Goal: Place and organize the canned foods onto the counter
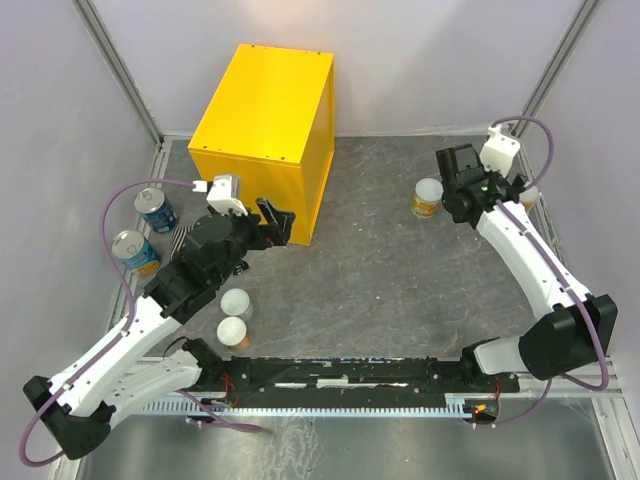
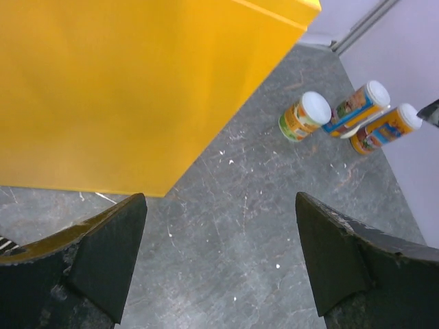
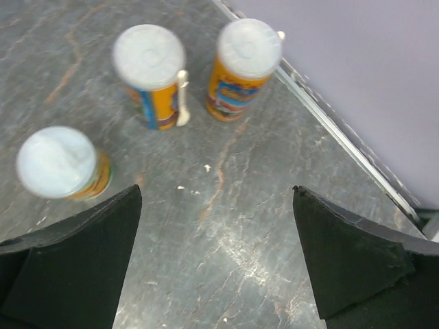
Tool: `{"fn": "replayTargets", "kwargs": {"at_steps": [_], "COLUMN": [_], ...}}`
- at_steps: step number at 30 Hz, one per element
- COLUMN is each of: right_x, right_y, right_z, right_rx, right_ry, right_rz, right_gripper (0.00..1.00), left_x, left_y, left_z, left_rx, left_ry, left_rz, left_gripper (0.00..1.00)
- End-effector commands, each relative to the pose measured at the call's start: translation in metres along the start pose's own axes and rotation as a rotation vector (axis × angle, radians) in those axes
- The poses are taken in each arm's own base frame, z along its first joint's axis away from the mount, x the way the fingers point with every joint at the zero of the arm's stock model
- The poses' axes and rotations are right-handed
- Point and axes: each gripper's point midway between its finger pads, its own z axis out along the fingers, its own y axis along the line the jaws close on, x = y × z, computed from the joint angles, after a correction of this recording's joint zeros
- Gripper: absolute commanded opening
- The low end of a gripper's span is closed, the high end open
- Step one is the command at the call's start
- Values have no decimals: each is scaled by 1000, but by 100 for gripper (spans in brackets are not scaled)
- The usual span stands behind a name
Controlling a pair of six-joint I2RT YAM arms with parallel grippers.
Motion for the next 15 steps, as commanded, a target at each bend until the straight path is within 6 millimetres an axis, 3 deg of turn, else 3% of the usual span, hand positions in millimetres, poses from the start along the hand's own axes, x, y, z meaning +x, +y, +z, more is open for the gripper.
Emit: {"fn": "replayTargets", "kwargs": {"at_steps": [1, 7, 15], "right_x": [-7, -10, -11], "right_y": [-16, -17, -2], "right_z": [12, 32, 54], "right_rx": [59, 107, 93], "right_ry": [11, 34, 55], "right_rz": [101, 111, 128], "right_gripper": [99, 99, 100], "left_x": [-2, 6, 12], "left_y": [-14, -18, -14], "left_z": [-2, -9, -19], "left_rx": [37, 67, 86], "left_ry": [-39, -49, -63], "left_rz": [-54, -71, -88], "left_gripper": [95, 95, 95]}}
